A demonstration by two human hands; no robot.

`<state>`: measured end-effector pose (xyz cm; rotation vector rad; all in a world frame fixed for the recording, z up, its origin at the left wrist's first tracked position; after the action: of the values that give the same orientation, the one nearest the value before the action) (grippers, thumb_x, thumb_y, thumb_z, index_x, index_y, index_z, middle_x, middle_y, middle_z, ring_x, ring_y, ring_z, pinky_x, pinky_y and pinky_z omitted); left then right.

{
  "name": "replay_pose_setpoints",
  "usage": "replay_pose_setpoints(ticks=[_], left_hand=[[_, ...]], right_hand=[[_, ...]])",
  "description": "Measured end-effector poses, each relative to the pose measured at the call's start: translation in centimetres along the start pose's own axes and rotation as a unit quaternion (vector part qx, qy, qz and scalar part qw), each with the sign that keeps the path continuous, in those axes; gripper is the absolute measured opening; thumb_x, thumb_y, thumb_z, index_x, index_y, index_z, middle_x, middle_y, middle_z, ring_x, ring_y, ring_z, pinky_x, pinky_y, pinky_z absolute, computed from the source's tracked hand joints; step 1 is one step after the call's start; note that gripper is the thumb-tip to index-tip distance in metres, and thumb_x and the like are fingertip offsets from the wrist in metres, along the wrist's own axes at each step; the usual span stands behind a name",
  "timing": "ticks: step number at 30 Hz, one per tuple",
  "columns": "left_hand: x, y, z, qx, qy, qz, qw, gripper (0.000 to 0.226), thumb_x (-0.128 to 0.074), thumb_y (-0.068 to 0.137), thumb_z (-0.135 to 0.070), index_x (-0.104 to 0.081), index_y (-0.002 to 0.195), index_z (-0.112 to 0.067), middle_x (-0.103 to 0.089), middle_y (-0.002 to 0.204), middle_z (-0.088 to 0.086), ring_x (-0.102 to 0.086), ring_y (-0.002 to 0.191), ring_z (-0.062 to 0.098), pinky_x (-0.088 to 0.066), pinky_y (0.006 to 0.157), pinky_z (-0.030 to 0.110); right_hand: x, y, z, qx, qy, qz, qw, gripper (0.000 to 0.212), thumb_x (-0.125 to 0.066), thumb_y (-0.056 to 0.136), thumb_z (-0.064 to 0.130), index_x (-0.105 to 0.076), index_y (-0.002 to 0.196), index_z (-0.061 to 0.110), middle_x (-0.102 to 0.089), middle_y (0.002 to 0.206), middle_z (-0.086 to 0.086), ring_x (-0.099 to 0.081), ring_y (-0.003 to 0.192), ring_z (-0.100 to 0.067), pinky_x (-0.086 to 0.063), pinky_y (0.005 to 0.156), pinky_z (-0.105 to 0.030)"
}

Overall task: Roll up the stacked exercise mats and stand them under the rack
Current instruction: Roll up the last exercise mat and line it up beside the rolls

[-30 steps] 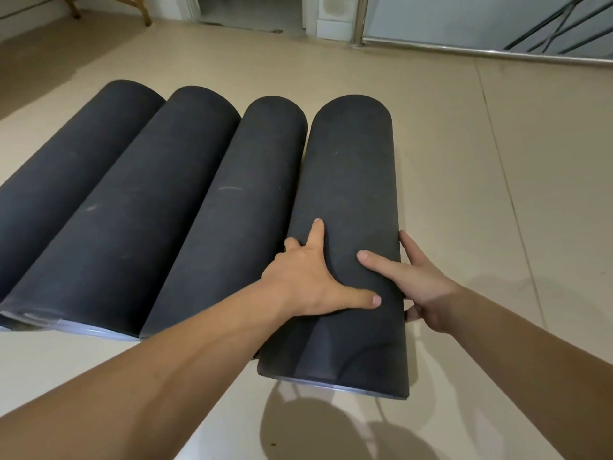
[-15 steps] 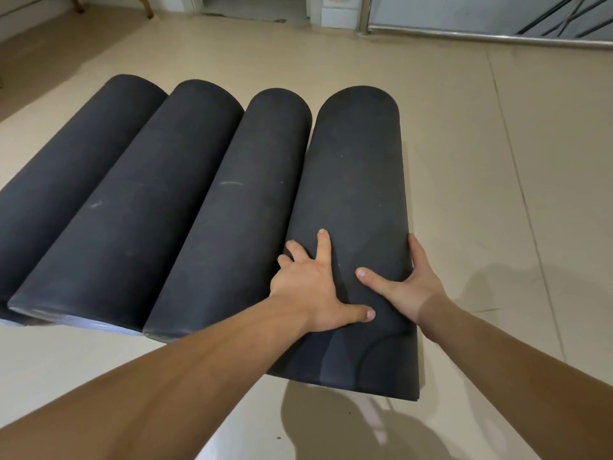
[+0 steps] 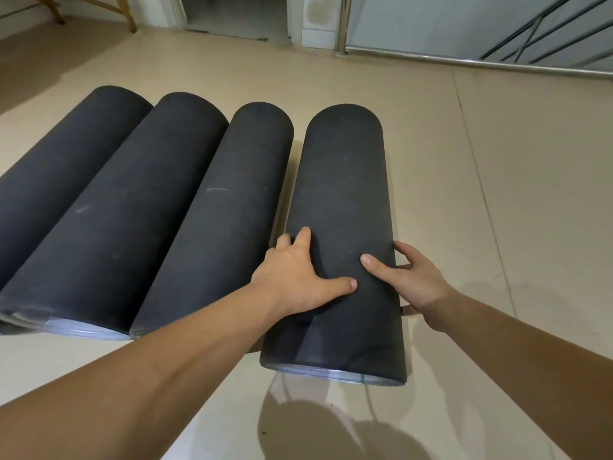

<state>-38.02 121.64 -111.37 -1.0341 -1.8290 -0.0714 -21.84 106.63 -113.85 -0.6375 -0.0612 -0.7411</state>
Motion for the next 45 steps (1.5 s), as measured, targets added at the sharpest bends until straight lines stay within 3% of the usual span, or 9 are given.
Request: replay_pose_setpoints(ticks=[3,6,11,14,17,21,25,32,45], left_hand=[[-0.8,0.1,-0.1,0.023,-0.014,0.015,1.0,0.14,-0.065,0.046,-0.098,-0.015,0.16,-0.033,-0.04,0.15,0.003,-0.05,0.134,0.028,-0.053,0.105,0.047],[-1.4,0.0,0.2,0.039,-0.028,0.006,0.999,0.153,-0.065,0.037,-0.101,-0.006,0.162,-0.034,-0.037,0.153,0.003,-0.046,0.139,0.028,-0.051,0.107,0.048],[-1.2,0.2,1.5,0.054,-0.142,0.002,0.988,0.147,-0.078,0.032,-0.094,-0.023,0.155,-0.036,-0.045,0.146,-0.006,-0.054,0.129,0.019,-0.053,0.105,0.044],[-1.5,0.3,1.9,0.044,-0.279,0.036,0.959,0.122,-0.094,0.041,-0.078,-0.036,0.141,-0.039,-0.057,0.136,-0.013,-0.063,0.117,0.012,-0.058,0.1,0.039],[-1.9,0.3,2.1,0.043,-0.346,0.091,0.933,0.119,-0.101,0.051,-0.06,-0.035,0.147,-0.036,-0.061,0.135,-0.014,-0.065,0.118,0.011,-0.057,0.102,0.038],[0.4,0.9,2.1,0.016,-0.157,0.035,0.987,0.15,-0.091,0.041,-0.08,-0.013,0.163,-0.042,-0.027,0.165,-0.007,-0.039,0.148,0.022,-0.043,0.118,0.047],[1.3,0.5,0.5,-0.062,0.001,0.038,0.997,0.13,-0.086,0.069,-0.067,-0.004,0.166,-0.042,-0.011,0.172,-0.005,-0.03,0.154,0.023,-0.036,0.122,0.042],[-1.6,0.9,1.0,-0.048,0.12,0.027,0.991,0.125,-0.076,0.079,-0.07,0.01,0.165,-0.038,-0.002,0.174,0.009,-0.03,0.153,0.036,-0.042,0.117,0.047],[-1.7,0.0,2.0,-0.036,0.12,0.009,0.992,0.12,-0.068,0.08,-0.078,0.012,0.163,-0.044,0.004,0.176,0.001,-0.02,0.159,0.03,-0.044,0.116,0.047]], right_hand=[[-0.9,-0.1,-0.9,-0.066,0.018,0.027,0.997,0.11,-0.093,0.055,0.069,-0.037,0.146,0.044,-0.063,0.133,0.009,-0.067,0.113,-0.023,-0.059,0.089,-0.055],[-2.8,-0.2,-1.9,-0.124,0.084,0.062,0.987,0.113,-0.097,0.046,0.072,-0.054,0.139,0.025,-0.074,0.124,0.005,-0.076,0.103,-0.021,-0.063,0.078,-0.042],[-3.1,-1.1,0.6,-0.077,0.054,0.063,0.994,0.094,-0.091,0.063,0.065,-0.055,0.137,0.021,-0.073,0.121,0.006,-0.074,0.097,-0.013,-0.055,0.057,-0.026],[-2.1,-1.2,1.7,-0.059,0.029,0.06,0.996,0.091,-0.092,0.065,0.061,-0.052,0.138,0.022,-0.071,0.121,0.007,-0.072,0.097,-0.013,-0.054,0.057,-0.027],[-1.2,-1.0,2.1,-0.053,-0.038,0.063,0.996,0.103,-0.092,0.058,0.068,-0.048,0.141,0.027,-0.068,0.127,0.009,-0.069,0.109,-0.019,-0.058,0.08,-0.044],[-0.8,-0.8,1.7,-0.043,-0.073,0.061,0.995,0.102,-0.092,0.062,0.066,-0.043,0.144,0.032,-0.062,0.135,0.01,-0.064,0.117,-0.022,-0.055,0.099,-0.056],[-2.0,-0.1,1.8,0.036,-0.133,0.037,0.99,0.125,-0.089,0.053,0.079,-0.018,0.155,0.06,-0.044,0.154,0.012,-0.054,0.134,-0.019,-0.051,0.107,-0.047],[-2.9,0.9,0.2,0.052,-0.259,-0.003,0.965,0.126,-0.082,0.069,0.073,0.008,0.156,0.061,-0.025,0.147,0.0,-0.05,0.132,-0.029,-0.044,0.109,-0.042],[-3.1,0.1,0.2,0.068,-0.295,-0.037,0.952,0.125,-0.075,0.068,0.083,0.008,0.158,0.057,-0.022,0.154,-0.003,-0.041,0.141,-0.033,-0.046,0.112,-0.049]])
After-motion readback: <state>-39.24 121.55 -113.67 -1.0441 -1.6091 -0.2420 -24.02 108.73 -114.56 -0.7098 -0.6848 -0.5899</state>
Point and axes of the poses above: each hand's wrist, its own y-axis towards the middle knuckle, its own x-axis out of the back of the hand, z = x × y, the point moved 6 cm from there along y, towards the middle knuckle
